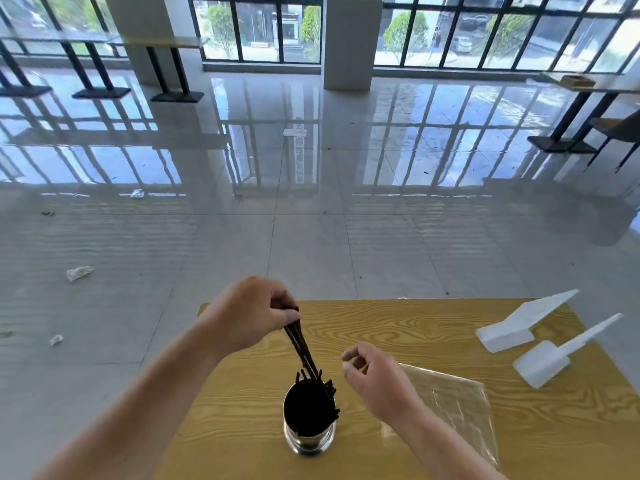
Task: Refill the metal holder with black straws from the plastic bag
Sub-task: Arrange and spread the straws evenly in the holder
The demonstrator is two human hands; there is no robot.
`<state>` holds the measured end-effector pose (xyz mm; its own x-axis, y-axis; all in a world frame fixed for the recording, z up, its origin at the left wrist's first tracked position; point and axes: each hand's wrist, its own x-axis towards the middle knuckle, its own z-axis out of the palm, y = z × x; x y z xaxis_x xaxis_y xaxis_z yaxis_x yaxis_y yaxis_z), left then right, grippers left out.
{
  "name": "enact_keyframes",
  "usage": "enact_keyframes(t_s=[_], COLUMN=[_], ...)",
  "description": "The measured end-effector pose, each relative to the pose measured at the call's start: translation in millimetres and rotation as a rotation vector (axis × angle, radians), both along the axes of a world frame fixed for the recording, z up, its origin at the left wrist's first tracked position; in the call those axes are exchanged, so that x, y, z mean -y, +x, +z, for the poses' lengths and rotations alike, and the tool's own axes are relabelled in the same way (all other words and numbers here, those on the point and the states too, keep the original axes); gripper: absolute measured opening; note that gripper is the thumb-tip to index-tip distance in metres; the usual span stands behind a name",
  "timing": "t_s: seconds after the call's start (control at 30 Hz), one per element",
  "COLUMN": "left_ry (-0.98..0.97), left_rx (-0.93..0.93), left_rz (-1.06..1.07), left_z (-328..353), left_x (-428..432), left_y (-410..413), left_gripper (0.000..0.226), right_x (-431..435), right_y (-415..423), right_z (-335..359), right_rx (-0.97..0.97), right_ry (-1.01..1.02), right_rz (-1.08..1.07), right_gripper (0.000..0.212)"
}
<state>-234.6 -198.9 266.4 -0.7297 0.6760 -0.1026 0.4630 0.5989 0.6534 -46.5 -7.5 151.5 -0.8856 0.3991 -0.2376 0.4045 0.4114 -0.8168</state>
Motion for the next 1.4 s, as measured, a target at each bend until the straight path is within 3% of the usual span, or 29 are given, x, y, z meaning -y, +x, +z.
enact_keyframes(t_s=[0.13, 0.23, 0.3, 0.4, 0.5, 0.57, 0.7, 0.8, 0.9, 1.0, 1.17, 1.27, 1.4], left_ry=[0.317, 0.640, 0.755, 0.766, 0.716, 0.710, 0.696, 0.573, 0.310, 0.127, -0.107, -0.216, -0.306], left_rx=[0.094, 0.358, 0.525, 0.731, 0.889, 0.988, 1.094, 1.087, 0.861, 0.648, 0.533, 0.456, 0.357], left_rz=[0.207, 0.370, 0.459, 0.553, 0.585, 0.592, 0.567, 0.499, 0.399, 0.347, 0.164, 0.084, -0.016], left_z=[26, 22, 6, -29, -65, -84, -109, -119, -132, -141, -139, -138, -140], left_x=[12, 18, 18, 15, 14, 15, 13, 18, 31, 42, 46, 43, 38], left_y=[-15, -15, -9, 4, 19, 29, 45, 51, 49, 48, 59, 69, 79], left_gripper=[0.012, 0.014, 0.018, 0.006, 0.020, 0.017, 0.014, 0.015, 0.011, 0.019, 0.022, 0.037, 0.071], right_x=[-12, -13, -5, 9, 12, 8, 5, 2, -1, 3, 29, 39, 27], right_y=[-5, -11, -16, -25, -37, -44, -47, -44, -40, -34, -32, -29, -22], right_z=[4, 12, 22, 41, 59, 62, 55, 48, 46, 41, 24, 12, 1], right_rx=[-0.004, 0.020, 0.050, 0.021, -0.101, -0.141, -0.133, -0.137, -0.113, -0.040, 0.044, 0.150, 0.148], right_ry=[-0.158, -0.262, -0.337, -0.655, -1.005, -1.074, -0.871, -0.574, -0.308, -0.179, 0.037, 0.109, 0.132], right_rz=[-0.072, -0.061, 0.051, 0.146, -0.058, -0.220, -0.281, -0.203, -0.092, 0.029, 0.182, 0.266, 0.229], right_gripper=[0.015, 0.020, 0.028, 0.073, 0.057, 0.048, 0.025, 0.032, 0.029, 0.029, 0.027, 0.019, 0.036])
